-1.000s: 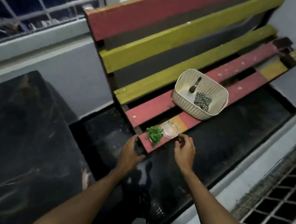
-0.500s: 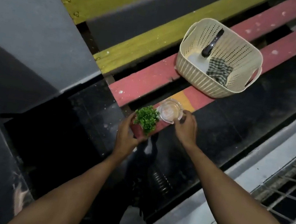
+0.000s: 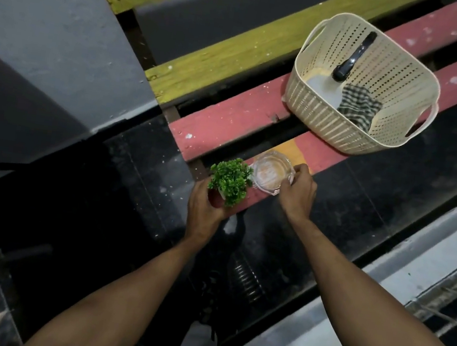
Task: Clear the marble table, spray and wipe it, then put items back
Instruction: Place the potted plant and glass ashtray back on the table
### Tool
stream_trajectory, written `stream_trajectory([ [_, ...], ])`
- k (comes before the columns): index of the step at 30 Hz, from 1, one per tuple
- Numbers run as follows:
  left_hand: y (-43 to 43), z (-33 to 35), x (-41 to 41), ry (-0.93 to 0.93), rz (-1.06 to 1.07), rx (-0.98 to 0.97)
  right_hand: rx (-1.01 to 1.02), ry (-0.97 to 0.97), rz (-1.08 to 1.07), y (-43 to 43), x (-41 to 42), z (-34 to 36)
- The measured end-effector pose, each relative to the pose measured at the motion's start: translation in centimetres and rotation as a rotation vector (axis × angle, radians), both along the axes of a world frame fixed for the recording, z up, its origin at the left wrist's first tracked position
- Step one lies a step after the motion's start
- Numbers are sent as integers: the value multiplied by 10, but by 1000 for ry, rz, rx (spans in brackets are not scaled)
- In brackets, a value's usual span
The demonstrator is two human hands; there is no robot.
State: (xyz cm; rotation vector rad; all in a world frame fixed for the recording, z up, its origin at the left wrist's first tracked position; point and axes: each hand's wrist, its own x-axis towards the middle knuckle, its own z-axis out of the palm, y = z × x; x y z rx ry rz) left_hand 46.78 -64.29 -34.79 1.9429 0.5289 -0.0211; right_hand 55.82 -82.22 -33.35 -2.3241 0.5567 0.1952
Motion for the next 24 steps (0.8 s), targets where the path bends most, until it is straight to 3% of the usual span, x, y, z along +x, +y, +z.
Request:
stream_trajectory([
  [6,17,19,-3,-18,18,9,31,-16,-27,9,-2,18],
  [10,53,74,-16,-15,97,-1,58,-74,30,32,-17,63],
  [20,232,266,-92,-189,233,167,192,-184,249,196,-105,223],
  [24,329,309,-152,-217,319,206,183,-203,386,281,-153,267],
])
